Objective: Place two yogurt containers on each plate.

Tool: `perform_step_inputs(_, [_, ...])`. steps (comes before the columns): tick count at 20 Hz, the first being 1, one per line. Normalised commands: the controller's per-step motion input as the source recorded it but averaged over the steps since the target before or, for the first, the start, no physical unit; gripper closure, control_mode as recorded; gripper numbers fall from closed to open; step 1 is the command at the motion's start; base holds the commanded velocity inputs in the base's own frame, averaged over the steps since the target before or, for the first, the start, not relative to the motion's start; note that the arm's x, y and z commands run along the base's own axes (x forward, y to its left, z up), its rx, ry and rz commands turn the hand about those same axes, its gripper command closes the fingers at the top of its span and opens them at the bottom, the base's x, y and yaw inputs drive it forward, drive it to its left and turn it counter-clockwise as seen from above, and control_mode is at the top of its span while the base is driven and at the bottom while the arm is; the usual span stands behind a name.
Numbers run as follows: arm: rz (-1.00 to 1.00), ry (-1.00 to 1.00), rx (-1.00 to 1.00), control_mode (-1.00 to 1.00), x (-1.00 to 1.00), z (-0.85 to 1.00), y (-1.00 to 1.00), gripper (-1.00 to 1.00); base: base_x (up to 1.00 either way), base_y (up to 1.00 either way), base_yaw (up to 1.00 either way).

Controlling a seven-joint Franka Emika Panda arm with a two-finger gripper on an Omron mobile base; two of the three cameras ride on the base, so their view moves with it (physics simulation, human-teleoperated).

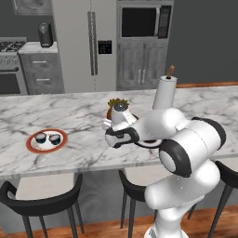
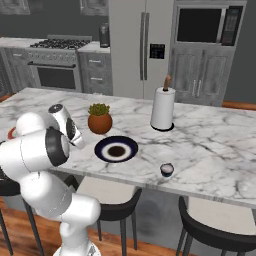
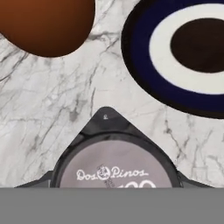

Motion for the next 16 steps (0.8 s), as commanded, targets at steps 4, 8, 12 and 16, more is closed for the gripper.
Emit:
perform_step_inputs(4, [-0.18,0.03,0.0,-1.0,-0.01,0.27,-0.35,1.0,0.0,0.0,0.0])
perform_step_inputs(8, [-0.05,0.0,0.0,-1.0,-0.03,0.05,-0.53,1.0,0.0,0.0,0.0])
perform_step_inputs(12, [0.0,0.08,0.03,-1.0,-0.03,0.04,-0.54,1.0,0.0,0.0,0.0])
perform_step_inputs(16, [0.0,0.16,0.02,-1.0,0.0,0.0,-0.47,1.0,0.0,0.0,0.0])
